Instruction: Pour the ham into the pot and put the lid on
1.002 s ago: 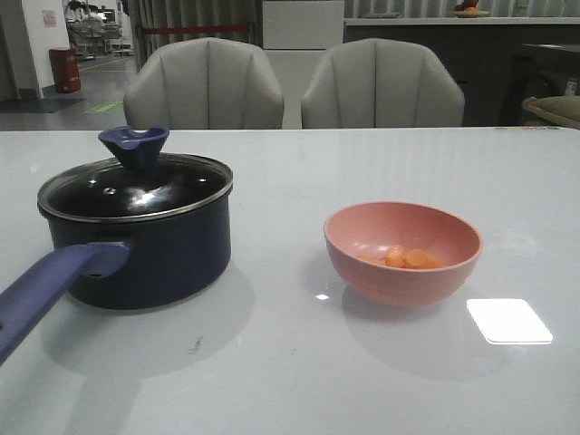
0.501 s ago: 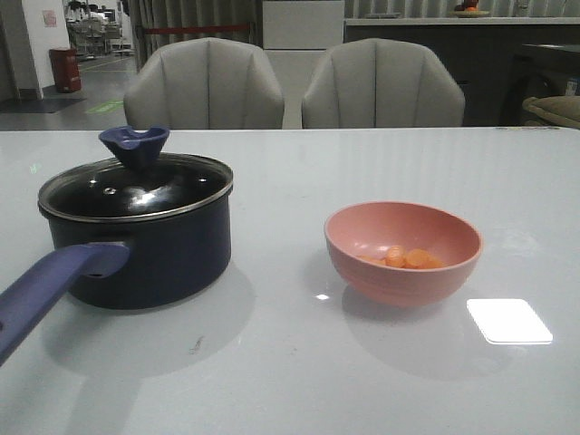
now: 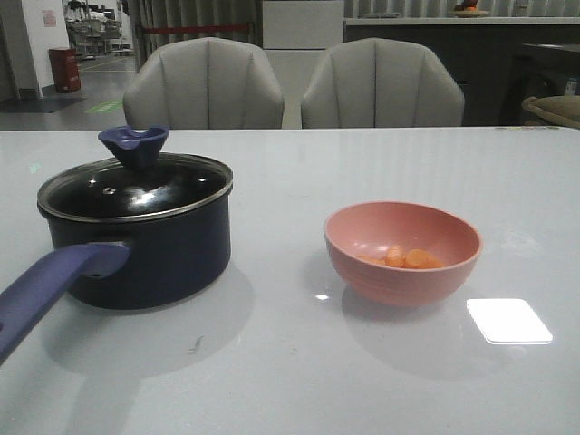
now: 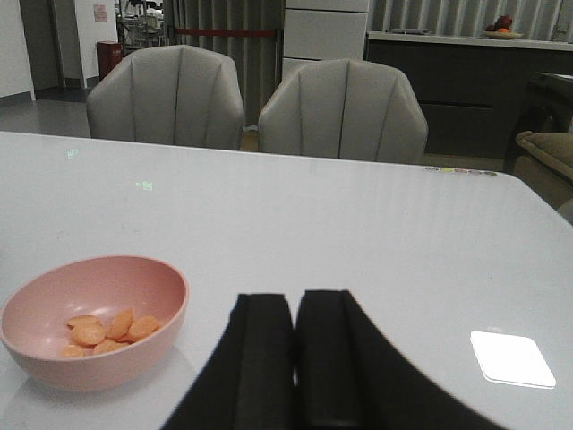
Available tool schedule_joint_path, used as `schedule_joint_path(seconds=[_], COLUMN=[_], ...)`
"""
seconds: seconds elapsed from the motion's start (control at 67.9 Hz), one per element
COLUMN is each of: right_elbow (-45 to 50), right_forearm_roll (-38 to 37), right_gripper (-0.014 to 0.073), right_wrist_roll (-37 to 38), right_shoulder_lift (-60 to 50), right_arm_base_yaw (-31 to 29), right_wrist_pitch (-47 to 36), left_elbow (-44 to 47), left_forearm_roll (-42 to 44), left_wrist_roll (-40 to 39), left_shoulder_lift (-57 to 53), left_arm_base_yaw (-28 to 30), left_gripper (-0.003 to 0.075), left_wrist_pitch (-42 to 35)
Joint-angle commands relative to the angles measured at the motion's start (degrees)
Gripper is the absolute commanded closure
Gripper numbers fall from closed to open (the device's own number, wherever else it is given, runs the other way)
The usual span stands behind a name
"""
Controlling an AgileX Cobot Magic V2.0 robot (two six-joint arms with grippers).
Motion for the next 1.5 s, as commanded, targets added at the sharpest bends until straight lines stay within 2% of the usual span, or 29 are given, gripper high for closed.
schedule_joint_path(seconds=[0.0,0.103,0.236,0.574,0.781,0.943,1.252,1.488], right_elbow=[-0.28,-0.28,-0.28,-0.28,-0.28,-0.28,-0.28,-0.28], right_forearm_roll=[-0.83,-0.83,-0.83,-0.83,-0.83,-0.83,-0.83,-0.83], right_gripper=[0.0449,0.0449,0.0449,0.0449,0.0449,0.0449,0.0449,0.0449], right_wrist_roll=[-0.18,-0.18,-0.18,-0.18,-0.18,-0.18,-0.18,-0.18], right_shoulder_lift=[-1.15,-1.15,-1.15,-1.15,-1.15,-1.15,-1.15,-1.15], right_arm_base_yaw=[-0.32,-0.32,-0.32,-0.32,-0.32,-0.32,-0.32,-0.32], right_wrist_pitch=[-4.93,-4.93,-4.93,-4.93,-4.93,-4.93,-4.93,-4.93], left_elbow=[-3.5,-6.91,-12.46,-29.7,-42.4,-52.05,-65.25,-68.19], left_forearm_roll=[-0.5,-0.5,-0.5,-4.4,-4.4,-2.43,0.67,1.96], left_wrist_roll=[-0.22,-0.22,-0.22,-0.22,-0.43,-4.37,-9.39,-11.19], left_shoulder_lift=[2.63,6.81,14.57,38.69,53.61,63.78,75.47,80.05], left_arm_base_yaw=[-1.94,-4.85,-8.62,-14.74,-19.37,-20.82,-23.13,-23.26], left_gripper=[0.0157,0.0094,0.0094,0.0094,0.0094,0.0094,0.0094,0.0094], left_wrist_pitch=[-3.36,1.09,5.02,7.79,13.56,19.18,29.06,31.1])
